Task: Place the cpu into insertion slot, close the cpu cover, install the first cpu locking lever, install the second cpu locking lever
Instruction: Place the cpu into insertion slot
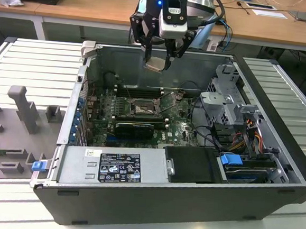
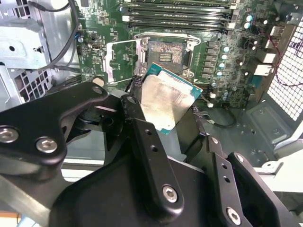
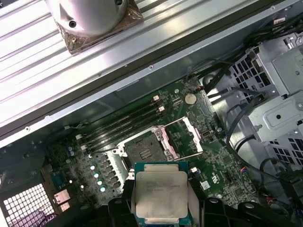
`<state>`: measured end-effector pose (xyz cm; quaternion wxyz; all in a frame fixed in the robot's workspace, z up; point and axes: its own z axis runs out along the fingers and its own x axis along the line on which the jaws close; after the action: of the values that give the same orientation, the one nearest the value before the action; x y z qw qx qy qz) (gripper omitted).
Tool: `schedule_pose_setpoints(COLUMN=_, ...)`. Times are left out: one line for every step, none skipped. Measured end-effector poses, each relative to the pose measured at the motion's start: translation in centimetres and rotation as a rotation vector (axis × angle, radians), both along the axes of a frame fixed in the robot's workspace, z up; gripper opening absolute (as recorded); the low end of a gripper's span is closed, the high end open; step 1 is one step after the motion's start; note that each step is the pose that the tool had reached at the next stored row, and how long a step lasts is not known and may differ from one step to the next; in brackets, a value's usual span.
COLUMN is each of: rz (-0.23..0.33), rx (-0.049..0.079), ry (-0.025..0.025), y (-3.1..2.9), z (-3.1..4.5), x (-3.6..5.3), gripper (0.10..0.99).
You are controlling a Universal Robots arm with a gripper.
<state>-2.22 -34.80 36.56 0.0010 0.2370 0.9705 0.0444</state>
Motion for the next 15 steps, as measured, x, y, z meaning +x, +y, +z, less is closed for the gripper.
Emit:
schedule_pose_setpoints(rz=-0.006, rx=0.0, ry=0.0, y=0.0, z=0.0, x=0.0, gripper=0.529)
schedule_pose_setpoints(rz=-0.009, rx=0.0, ry=0.0, y=0.0, z=0.0, x=0.0, gripper=0.529)
schedule_pose_setpoints(rz=-0.012, rx=0.0, ry=0.0, y=0.0, z=0.0, x=0.0, gripper=0.529)
schedule_pose_setpoints(rz=-0.016, rx=0.0, ry=0.0, y=0.0, z=0.0, x=0.0, gripper=0.529)
schedule_pose_setpoints(rz=-0.019, rx=0.0, ry=0.0, y=0.0, z=0.0, x=0.0, gripper=0.529)
schedule_pose_setpoints(rz=-0.023, rx=0.0, ry=0.0, y=0.0, z=0.0, x=0.0, gripper=0.529)
schedule_pose_setpoints(rz=-0.027, rx=0.0, ry=0.0, y=0.0, z=0.0, x=0.0, gripper=0.529)
schedule_pose_setpoints(rz=-0.031, rx=0.0, ry=0.0, y=0.0, z=-0.01, x=0.0, gripper=0.529)
schedule_pose_setpoints(rz=-0.035, rx=0.0, ry=0.0, y=0.0, z=-0.01, x=0.0, gripper=0.529)
schedule_pose_setpoints(rz=-0.043, rx=0.0, ry=0.0, y=0.0, z=-0.01, x=0.0, gripper=0.529)
schedule_pose_setpoints(rz=-0.05, rx=0.0, ry=0.0, y=0.0, z=-0.01, x=0.0, gripper=0.529)
schedule_pose_setpoints(rz=-0.055, rx=0.0, ry=0.0001, y=0.0, z=-0.01, x=0.0, gripper=0.529)
schedule_pose_setpoints(rz=-0.059, rx=0.0, ry=0.0, y=0.0, z=-0.01, x=0.0, gripper=0.529)
schedule_pose_setpoints(rz=-0.064, rx=0.0, ry=0.0, y=0.0, z=-0.01, x=0.0, gripper=0.529)
schedule_pose_setpoints(rz=-0.07, rx=0.0, ry=0.0, y=0.0, z=-0.01, x=0.0, gripper=0.529)
